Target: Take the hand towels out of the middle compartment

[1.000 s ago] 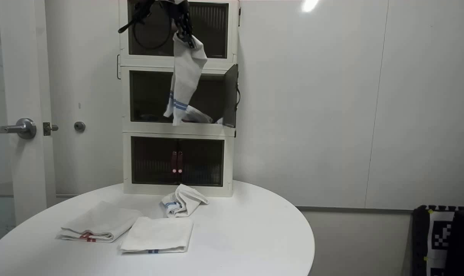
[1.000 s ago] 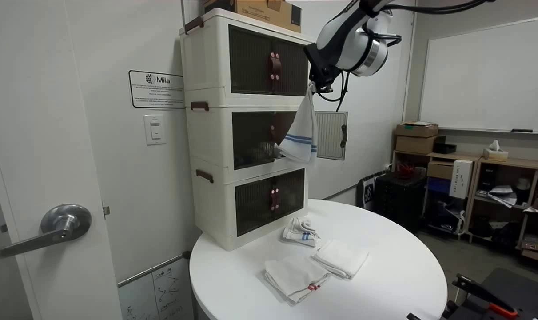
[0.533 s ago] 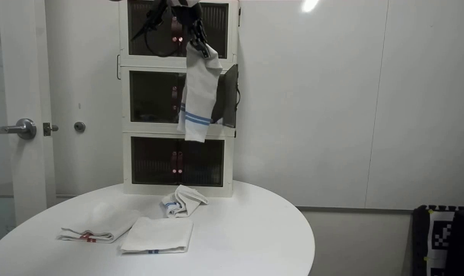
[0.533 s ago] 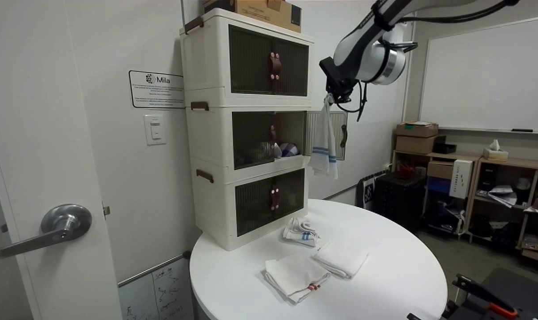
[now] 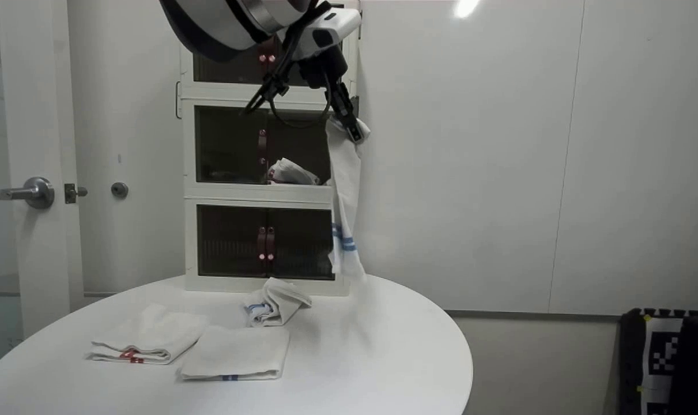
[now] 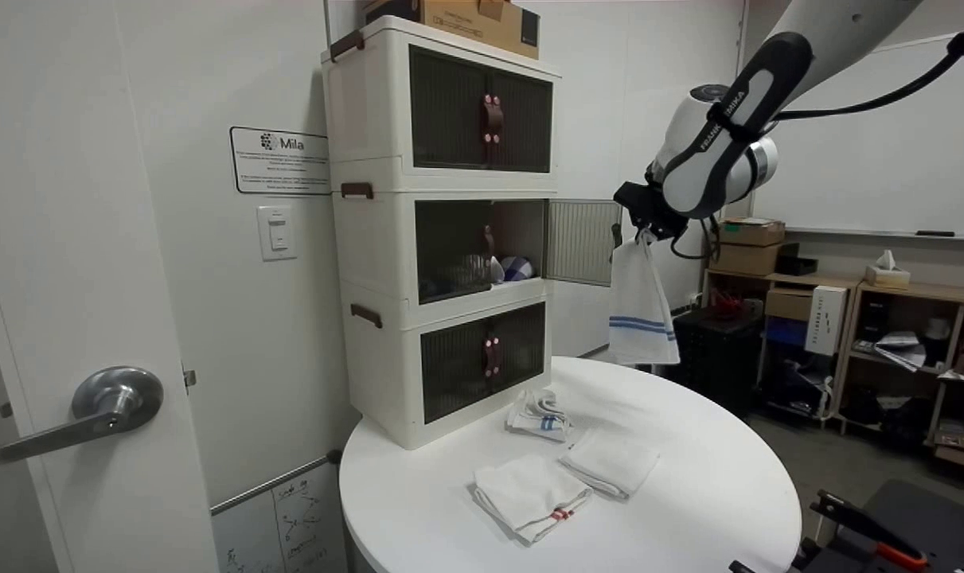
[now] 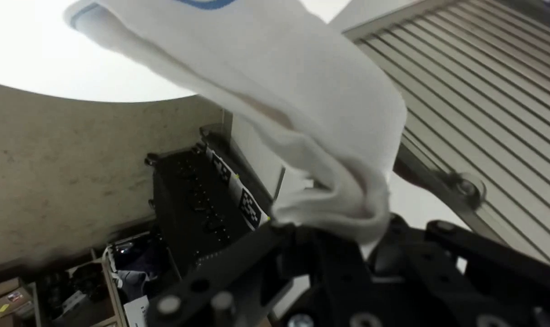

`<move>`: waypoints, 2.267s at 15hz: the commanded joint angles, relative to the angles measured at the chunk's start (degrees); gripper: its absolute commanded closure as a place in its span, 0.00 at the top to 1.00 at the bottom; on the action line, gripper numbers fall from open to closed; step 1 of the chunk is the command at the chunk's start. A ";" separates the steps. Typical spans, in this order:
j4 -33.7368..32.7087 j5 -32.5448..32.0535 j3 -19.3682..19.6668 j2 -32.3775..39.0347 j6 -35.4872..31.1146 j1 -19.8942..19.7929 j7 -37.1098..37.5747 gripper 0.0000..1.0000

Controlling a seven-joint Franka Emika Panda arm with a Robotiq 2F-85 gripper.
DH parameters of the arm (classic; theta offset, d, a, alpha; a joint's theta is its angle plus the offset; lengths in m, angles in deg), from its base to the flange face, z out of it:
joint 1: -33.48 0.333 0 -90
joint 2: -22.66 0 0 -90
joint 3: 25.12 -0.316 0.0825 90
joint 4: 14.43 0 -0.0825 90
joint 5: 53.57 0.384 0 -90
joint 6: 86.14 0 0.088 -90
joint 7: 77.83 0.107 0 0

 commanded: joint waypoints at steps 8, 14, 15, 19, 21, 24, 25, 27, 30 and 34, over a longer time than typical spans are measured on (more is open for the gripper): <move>3.05 -0.96 -6.50 1.89 10.58 3.67 -7.17 0.11; 0.71 -4.92 -6.48 7.03 10.32 2.65 -15.92 0.11; 0.27 -5.77 -6.34 7.75 10.45 2.47 -17.76 0.11; -2.14 -10.58 -5.60 9.52 10.29 1.99 -24.80 0.11; -4.61 -14.19 -4.10 9.99 10.23 2.63 -25.36 0.11; -7.47 -18.31 -3.52 10.12 9.78 3.08 -25.42 0.11; -8.19 -19.52 -3.52 10.01 9.65 3.15 -25.56 0.11; -9.08 -20.80 -4.08 9.97 9.66 3.25 -25.64 0.11; -8.70 -21.52 -5.27 10.34 9.08 3.47 -27.28 0.11; -10.25 -24.97 -4.02 12.56 8.62 4.16 -27.60 0.11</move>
